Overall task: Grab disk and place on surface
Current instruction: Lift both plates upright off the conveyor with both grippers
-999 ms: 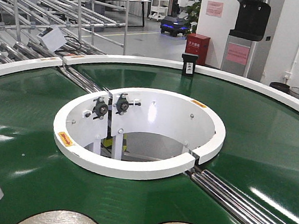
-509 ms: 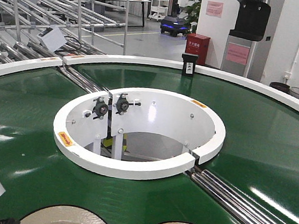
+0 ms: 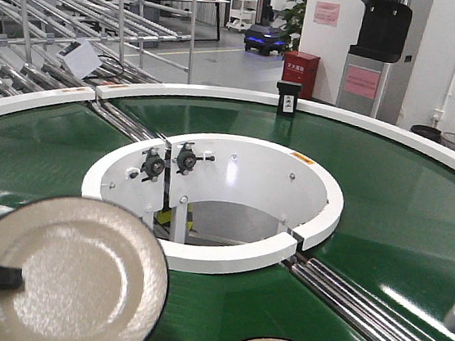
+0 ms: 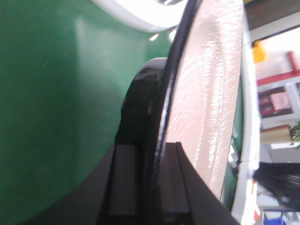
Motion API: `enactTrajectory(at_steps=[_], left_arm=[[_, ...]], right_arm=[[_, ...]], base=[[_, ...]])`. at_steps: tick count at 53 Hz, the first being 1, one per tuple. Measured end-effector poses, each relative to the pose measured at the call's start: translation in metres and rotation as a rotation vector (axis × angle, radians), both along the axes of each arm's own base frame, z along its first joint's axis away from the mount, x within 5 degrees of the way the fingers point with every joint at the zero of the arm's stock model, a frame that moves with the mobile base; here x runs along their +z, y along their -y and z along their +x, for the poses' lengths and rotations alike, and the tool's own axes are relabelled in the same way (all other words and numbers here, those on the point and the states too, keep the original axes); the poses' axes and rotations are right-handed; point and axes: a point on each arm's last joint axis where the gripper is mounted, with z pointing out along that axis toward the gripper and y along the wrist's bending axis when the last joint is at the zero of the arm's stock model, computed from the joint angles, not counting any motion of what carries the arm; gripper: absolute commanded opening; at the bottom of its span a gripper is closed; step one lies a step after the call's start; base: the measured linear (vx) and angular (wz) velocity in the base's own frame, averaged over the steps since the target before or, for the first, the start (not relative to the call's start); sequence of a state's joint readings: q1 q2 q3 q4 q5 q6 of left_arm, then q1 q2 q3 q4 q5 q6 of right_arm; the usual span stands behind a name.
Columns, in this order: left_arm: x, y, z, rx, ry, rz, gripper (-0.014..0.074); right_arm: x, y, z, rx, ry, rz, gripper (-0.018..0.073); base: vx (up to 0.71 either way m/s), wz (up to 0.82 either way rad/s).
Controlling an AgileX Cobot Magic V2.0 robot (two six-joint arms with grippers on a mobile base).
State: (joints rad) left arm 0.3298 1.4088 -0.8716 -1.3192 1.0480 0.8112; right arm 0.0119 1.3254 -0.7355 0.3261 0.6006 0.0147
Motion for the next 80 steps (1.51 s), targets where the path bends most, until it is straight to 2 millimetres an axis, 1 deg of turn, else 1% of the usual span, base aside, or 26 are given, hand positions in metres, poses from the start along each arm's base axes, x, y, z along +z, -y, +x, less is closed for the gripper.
enactTrajectory(at_steps=[6,10,12,17,24,27,30,35,38,41,44,47,51,55,58,63,68,73,80], left_arm=[[0.019,0.004,-0.012,0.002,0.062,0.012,-0.0008],[0.027,0.007,-0.018,0.002,0.086,0.017,-0.0008],[0.030,0.007,-0.020,0.002,0.096,0.020,-0.0008],[0.034,0.009,-0.024,-0.002,0.111,0.023,-0.0008],[0.035,0.009,-0.024,-0.002,0.111,0.021,-0.0008],[0.035,0.009,-0.024,-0.002,0.110,0.021,-0.0008],[0.035,0.009,-0.024,-0.002,0.110,0.021,-0.0008],[0.035,0.009,-0.024,-0.002,0.110,0.021,-0.0008],[0.035,0.009,-0.024,0.000,0.110,0.022,-0.0008],[0.034,0.008,-0.023,0.007,0.110,0.024,-0.0008],[0.034,0.007,-0.023,0.020,0.111,0.026,-0.0008],[0.033,0.006,-0.021,0.045,0.114,0.032,-0.0008],[0.032,0.002,-0.019,0.091,0.113,0.045,-0.0006],[0.032,-0.001,-0.016,0.142,0.102,0.046,-0.0005],[0.031,-0.003,-0.015,0.178,0.089,0.039,-0.0004],[0.030,-0.006,-0.013,0.225,0.071,0.037,-0.0001],[0.029,-0.007,-0.013,0.241,0.057,0.040,-0.0001],[0.029,0.000,-0.012,0.224,0.052,0.036,-0.0001],[0.029,0.020,-0.010,0.190,0.020,0.001,-0.0001]], right_arm=[[-0.022,0.006,0.022,0.018,-0.062,0.080,0.0504],[-0.037,0.006,0.034,0.057,-0.081,0.152,0.0503],[-0.042,0.003,0.037,0.082,-0.082,0.185,0.0498],[-0.058,-0.011,0.046,0.184,-0.084,0.307,0.0474],[-0.077,-0.024,0.053,0.233,-0.109,0.377,0.0433],[-0.081,-0.028,0.055,0.248,-0.114,0.381,0.0390],[-0.083,-0.030,0.057,0.251,-0.116,0.387,0.0328],[-0.086,-0.030,0.057,0.257,-0.122,0.396,0.0174],[-0.085,-0.033,0.058,0.246,-0.134,0.445,0.0071],[-0.084,-0.035,0.057,0.253,-0.138,0.465,-0.0013],[-0.080,-0.037,0.055,0.269,-0.135,0.472,-0.0014],[-0.074,-0.037,0.053,0.287,-0.121,0.463,-0.0013],[-0.061,-0.038,0.051,0.295,-0.096,0.463,-0.0011],[-0.044,-0.036,0.051,0.304,-0.072,0.452,-0.0008],[-0.029,-0.032,0.052,0.297,-0.064,0.466,-0.0008],[0.008,-0.023,0.057,0.261,-0.014,0.501,-0.0008],[0.051,-0.021,0.065,0.248,0.081,0.520,-0.0008],[0.092,-0.030,0.072,0.278,0.148,0.548,-0.0008],[0.138,-0.048,0.076,0.319,0.213,0.584,-0.0008]], base=[[0.00,0.00],[0.00,0.00],[0.00,0.00],[0.00,0.00],[0.00,0.00],[0.00,0.00],[0.00,0.00],[0.00,0.00],[0.00,0.00],[0.00,0.00],[0.00,0.00],[0.00,0.00],[0.00,0.00],[0.00,0.00],[0.00,0.00],[0.00,0.00],[0.00,0.00],[0.00,0.00],[0.00,0.00]])
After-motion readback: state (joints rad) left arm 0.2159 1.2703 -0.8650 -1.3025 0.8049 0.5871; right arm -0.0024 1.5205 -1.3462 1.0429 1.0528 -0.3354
